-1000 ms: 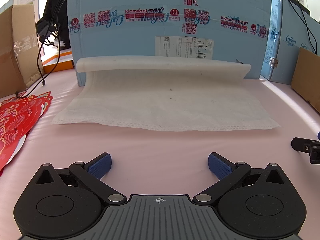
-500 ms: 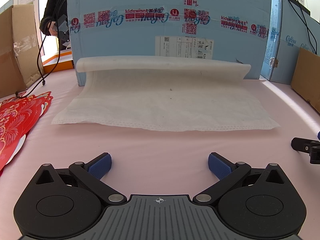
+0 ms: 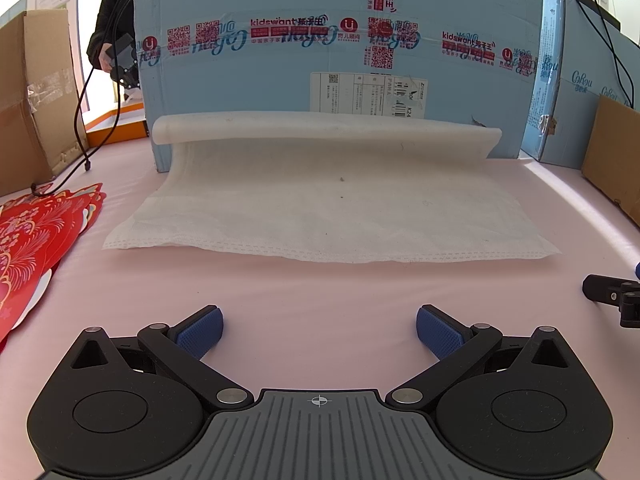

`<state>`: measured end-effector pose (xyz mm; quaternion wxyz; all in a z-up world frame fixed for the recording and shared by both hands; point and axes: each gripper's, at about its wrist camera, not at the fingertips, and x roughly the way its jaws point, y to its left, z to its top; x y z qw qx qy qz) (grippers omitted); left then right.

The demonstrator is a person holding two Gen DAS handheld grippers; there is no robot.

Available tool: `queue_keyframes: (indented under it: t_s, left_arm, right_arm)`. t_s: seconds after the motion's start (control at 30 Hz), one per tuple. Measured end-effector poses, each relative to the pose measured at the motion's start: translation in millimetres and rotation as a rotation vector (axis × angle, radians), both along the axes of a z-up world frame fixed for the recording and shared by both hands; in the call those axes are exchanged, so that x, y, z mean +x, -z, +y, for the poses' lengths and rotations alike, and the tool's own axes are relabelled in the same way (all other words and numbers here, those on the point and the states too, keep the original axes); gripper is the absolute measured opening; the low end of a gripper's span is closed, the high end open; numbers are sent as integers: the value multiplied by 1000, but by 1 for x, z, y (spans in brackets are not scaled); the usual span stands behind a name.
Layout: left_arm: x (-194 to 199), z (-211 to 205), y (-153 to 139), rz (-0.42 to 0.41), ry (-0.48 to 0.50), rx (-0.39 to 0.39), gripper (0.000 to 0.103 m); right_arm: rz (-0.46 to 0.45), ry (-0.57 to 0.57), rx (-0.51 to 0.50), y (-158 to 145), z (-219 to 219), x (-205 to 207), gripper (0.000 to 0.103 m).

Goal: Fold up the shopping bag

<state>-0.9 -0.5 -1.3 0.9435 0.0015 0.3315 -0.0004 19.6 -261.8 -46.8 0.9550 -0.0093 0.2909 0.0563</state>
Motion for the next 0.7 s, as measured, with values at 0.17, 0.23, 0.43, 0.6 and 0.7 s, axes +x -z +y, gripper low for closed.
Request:
queue_keyframes:
  t_s: [0.17,0.23,0.43,0.6,0.7]
  left_arm:
    - [0,0,0,0,0,0,103]
    - [0,0,0,0,0,0,103]
    - [0,0,0,0,-1,-1,103]
    - [0,-1,0,0,-1,-1,103]
    - [0,-1,0,1,-1,-1,103]
  right_arm:
    - [0,0,0,0,0,0,103]
    - [0,0,0,0,0,0,103]
    - [0,0,0,0,0,0,103]
    - [0,0,0,0,0,1,103]
    - [0,0,0,0,0,2,103]
